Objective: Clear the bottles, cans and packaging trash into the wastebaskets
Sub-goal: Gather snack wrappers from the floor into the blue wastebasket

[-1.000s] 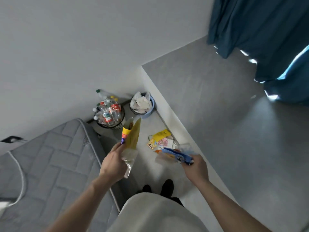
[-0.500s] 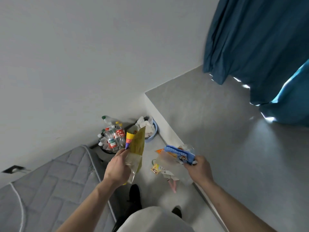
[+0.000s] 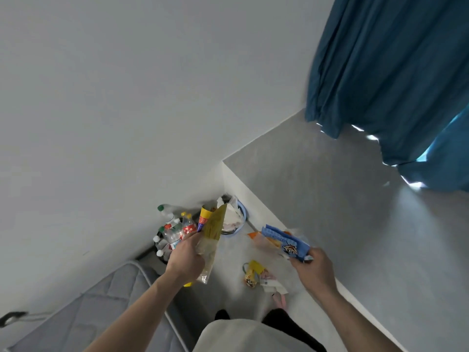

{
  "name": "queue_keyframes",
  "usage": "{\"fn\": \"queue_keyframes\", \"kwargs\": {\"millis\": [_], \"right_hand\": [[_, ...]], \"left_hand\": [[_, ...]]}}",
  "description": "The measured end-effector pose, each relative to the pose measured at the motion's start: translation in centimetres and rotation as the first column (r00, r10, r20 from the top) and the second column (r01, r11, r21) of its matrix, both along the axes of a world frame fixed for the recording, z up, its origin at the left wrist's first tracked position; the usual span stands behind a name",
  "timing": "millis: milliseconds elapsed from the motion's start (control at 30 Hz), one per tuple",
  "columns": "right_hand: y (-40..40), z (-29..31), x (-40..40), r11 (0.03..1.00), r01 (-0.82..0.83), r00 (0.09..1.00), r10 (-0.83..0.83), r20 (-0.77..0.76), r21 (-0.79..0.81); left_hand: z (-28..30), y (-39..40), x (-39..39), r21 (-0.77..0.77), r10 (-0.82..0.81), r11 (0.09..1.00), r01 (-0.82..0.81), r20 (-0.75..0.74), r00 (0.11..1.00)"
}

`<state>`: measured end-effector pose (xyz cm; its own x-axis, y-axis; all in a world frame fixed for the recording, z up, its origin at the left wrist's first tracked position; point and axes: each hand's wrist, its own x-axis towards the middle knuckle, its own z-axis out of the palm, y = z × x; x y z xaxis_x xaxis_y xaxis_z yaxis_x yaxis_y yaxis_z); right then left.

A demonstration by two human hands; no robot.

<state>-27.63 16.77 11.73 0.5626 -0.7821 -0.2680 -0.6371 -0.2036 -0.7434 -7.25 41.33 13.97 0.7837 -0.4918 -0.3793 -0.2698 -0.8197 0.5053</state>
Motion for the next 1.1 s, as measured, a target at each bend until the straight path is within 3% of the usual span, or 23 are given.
{"fn": "queue_keyframes", "kwargs": {"millis": [400, 667, 933, 1100], "right_hand": [[-4.0, -1.1, 8.4, 0.995, -0.062, 0.996, 0.066, -0.051, 0.078], [-5.0, -3.8, 14.7, 0.996, 0.006, 0.992, 0.006, -0.123, 0.094], [-4.7, -10.3, 21.9, 0.979, 0.148, 0.956, -0.105, -0.274, 0.143], [-5.2, -18.3, 26.7, 0.959, 0.212, 0.922, -0.133, -0.364, 0.188]], "left_hand": [[-2.7, -1.6, 6.9, -0.125, 0.232, 0.963, -0.237, -0.057, 0.971], [-5.1, -5.0, 13.1, -0.148, 0.226, 0.960, -0.239, -0.102, 0.969], [-14.6, -11.0, 23.7, -0.008, 0.256, 0.964, -0.267, -0.253, 0.933], [-23.1, -15.3, 28.9, 0.076, 0.239, 0.971, -0.227, -0.270, 0.933]]}}
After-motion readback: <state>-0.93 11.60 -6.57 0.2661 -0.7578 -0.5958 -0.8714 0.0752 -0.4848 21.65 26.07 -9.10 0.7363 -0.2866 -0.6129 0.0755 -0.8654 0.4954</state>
